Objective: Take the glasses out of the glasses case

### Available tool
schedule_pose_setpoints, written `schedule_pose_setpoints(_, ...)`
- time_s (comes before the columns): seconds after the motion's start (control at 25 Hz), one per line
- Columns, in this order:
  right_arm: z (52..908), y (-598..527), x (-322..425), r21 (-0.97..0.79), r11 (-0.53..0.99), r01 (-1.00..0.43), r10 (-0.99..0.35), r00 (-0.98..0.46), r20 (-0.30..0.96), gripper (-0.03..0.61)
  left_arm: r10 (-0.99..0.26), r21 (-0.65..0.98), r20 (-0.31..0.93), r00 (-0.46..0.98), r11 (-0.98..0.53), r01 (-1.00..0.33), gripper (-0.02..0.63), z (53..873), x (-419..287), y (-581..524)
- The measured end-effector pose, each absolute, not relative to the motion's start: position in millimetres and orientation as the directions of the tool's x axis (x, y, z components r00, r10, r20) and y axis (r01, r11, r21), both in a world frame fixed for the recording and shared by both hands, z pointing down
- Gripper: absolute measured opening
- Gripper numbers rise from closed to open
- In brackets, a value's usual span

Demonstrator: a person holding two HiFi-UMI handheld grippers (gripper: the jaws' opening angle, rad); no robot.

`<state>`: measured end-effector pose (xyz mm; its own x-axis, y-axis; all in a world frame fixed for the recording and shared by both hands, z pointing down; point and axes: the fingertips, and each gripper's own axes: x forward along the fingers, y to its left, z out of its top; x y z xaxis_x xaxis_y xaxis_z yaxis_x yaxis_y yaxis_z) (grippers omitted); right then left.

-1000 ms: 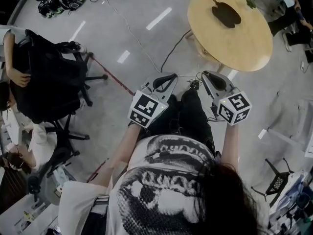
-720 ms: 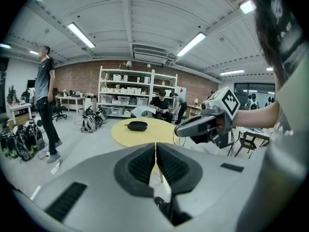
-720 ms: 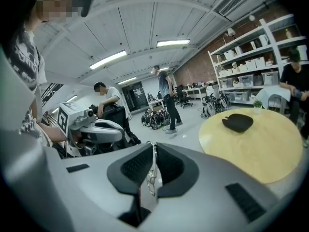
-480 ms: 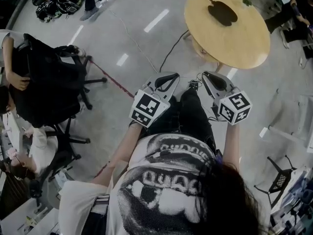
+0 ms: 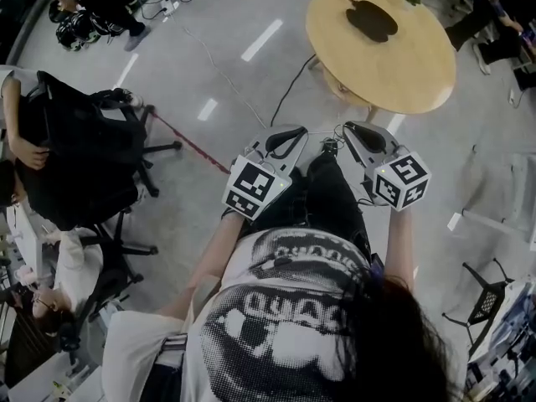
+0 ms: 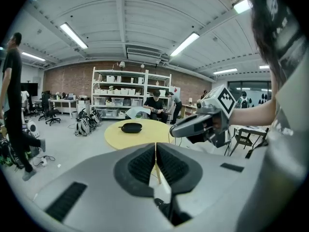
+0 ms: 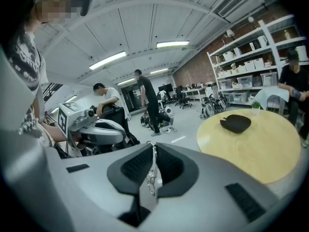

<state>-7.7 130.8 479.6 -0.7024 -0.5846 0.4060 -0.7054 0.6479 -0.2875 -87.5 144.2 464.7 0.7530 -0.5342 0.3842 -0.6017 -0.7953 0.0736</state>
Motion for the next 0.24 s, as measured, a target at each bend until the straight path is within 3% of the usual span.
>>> schedule_pose_setpoints(0.24, 479.8, 131.0, -10.6, -0.29, 0.647, -0.705, -0.582, -0.703, 0.409, 0.02, -0.529, 0.073, 0.385, 0.756, -0.799, -0.597, 0.015, 464.2, -86.9, 143.1)
